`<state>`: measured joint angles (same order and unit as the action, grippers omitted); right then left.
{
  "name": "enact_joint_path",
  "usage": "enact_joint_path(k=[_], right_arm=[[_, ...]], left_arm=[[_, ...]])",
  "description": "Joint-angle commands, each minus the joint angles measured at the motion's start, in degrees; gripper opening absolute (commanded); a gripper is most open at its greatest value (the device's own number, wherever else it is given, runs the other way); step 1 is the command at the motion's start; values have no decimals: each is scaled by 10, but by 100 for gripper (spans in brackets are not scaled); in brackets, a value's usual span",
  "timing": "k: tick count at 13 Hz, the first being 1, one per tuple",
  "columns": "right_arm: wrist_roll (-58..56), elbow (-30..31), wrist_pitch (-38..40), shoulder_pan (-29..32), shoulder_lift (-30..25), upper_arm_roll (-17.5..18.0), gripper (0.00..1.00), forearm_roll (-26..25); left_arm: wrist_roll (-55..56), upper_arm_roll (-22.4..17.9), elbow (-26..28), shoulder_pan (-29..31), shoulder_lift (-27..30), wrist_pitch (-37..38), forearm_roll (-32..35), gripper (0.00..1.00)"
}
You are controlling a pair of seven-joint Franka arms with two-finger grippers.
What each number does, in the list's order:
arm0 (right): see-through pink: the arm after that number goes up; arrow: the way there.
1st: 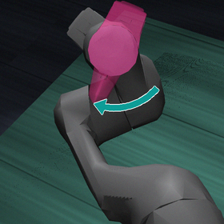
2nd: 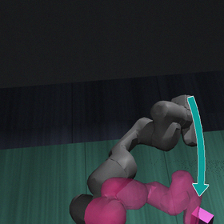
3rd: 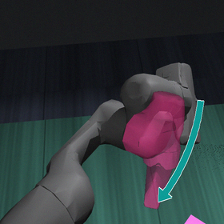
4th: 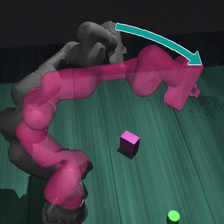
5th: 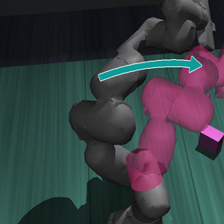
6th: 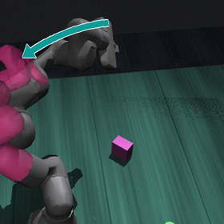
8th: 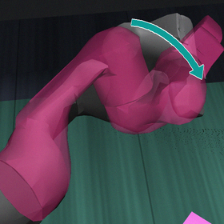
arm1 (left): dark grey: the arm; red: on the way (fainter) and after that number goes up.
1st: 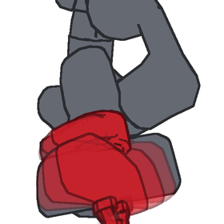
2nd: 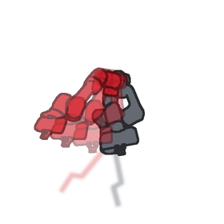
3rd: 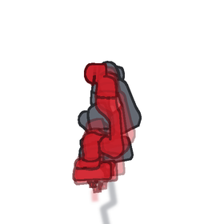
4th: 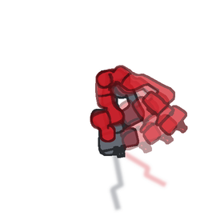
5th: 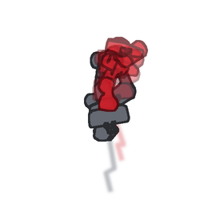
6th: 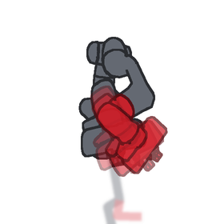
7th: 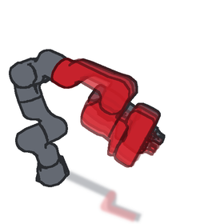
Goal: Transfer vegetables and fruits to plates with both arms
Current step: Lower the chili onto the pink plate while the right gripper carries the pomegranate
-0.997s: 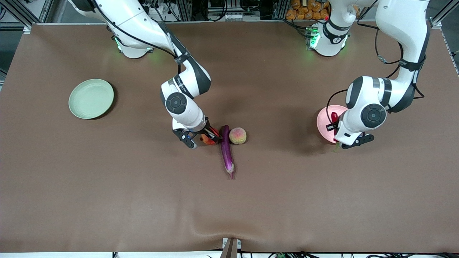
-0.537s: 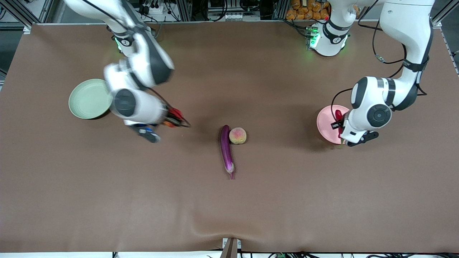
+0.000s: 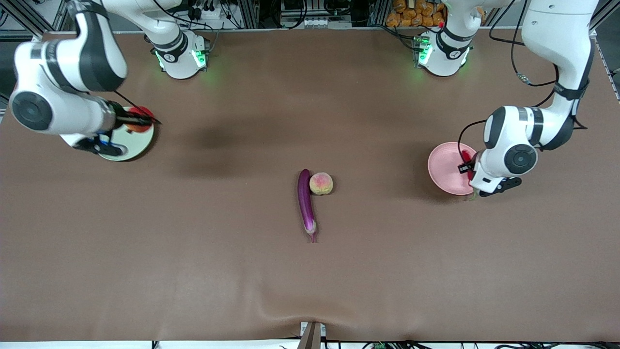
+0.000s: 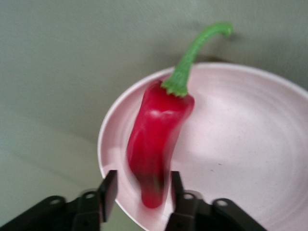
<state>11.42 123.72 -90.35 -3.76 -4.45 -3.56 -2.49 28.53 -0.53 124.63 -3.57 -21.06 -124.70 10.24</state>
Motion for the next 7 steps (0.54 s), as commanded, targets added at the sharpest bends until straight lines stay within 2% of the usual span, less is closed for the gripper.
enact_joint_path(k=[1, 3, 5, 7], right_arm=[[-145, 85, -73, 113, -38, 12, 0, -23], [-309, 143, -188, 221, -29, 12, 0, -25], [-380, 155, -238, 281, 1, 12, 0, -44], [-417, 155, -268, 315, 34, 12, 0, -49]], left_arm=[[0, 3, -17, -20, 0, 26, 15, 100], [9, 12, -85, -53, 0, 128, 14, 100], [21, 16, -173, -102, -6, 243, 13, 100], [45, 16, -242, -154, -31, 298, -1, 100]])
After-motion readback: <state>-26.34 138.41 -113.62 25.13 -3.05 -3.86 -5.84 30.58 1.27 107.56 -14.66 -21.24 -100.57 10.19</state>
